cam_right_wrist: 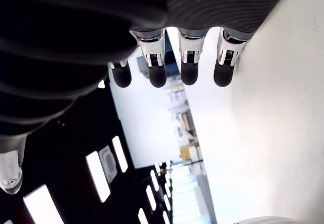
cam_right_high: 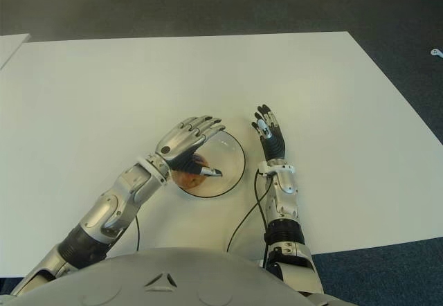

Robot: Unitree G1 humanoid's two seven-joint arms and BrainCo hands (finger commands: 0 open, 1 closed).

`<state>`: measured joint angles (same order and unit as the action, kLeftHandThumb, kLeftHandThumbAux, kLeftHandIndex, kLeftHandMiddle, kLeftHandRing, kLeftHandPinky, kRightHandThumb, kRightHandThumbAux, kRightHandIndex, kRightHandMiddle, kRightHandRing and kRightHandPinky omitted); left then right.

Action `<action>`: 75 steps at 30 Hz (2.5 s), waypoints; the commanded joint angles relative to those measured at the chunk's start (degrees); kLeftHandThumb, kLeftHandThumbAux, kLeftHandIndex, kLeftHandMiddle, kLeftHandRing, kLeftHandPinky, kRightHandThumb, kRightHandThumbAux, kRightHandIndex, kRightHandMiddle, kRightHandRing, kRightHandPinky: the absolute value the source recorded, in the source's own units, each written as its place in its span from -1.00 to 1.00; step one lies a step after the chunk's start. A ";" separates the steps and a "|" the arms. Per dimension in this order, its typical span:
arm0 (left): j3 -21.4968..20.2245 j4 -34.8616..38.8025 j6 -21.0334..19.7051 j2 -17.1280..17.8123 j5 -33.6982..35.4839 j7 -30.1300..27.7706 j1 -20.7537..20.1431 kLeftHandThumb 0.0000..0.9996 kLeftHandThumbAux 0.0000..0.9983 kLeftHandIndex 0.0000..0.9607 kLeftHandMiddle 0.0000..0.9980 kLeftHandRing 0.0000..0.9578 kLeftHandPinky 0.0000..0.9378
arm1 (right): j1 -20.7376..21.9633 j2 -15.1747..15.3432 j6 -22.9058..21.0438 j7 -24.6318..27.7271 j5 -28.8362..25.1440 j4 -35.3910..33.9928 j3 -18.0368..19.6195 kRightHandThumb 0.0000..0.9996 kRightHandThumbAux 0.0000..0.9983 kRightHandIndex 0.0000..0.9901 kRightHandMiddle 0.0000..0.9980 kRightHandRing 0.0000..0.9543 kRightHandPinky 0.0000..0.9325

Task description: Put the apples into the plate.

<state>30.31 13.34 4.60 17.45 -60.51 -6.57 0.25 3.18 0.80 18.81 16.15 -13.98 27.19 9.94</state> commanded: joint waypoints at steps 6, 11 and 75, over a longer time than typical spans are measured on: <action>-4.85 -4.55 -3.55 -3.89 8.71 -1.73 -5.23 -0.78 -0.37 -1.00 -1.00 -1.00 -1.00 | -3.36 -0.47 -2.50 -0.66 1.02 1.50 -1.03 -0.94 -0.03 -0.98 -0.94 -1.00 -1.00; -10.31 -2.11 -8.32 -7.48 15.84 -1.08 -4.51 -0.76 -0.40 -1.00 -1.00 -1.00 -0.93 | -3.32 -1.18 -3.02 -0.49 -0.53 1.45 -0.71 -0.93 -0.03 -0.99 -0.95 -1.00 -1.00; -25.23 -33.30 13.20 -23.17 60.81 12.14 14.81 -0.87 0.24 -0.81 -0.76 -0.74 -0.66 | -10.20 1.24 -5.85 0.48 -0.24 -6.22 -2.03 -0.82 0.13 -0.89 -0.85 -0.94 -0.93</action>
<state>6.47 -8.77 16.69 -3.30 -1.44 5.87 16.91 -3.14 1.52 15.21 16.06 -14.37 18.30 7.83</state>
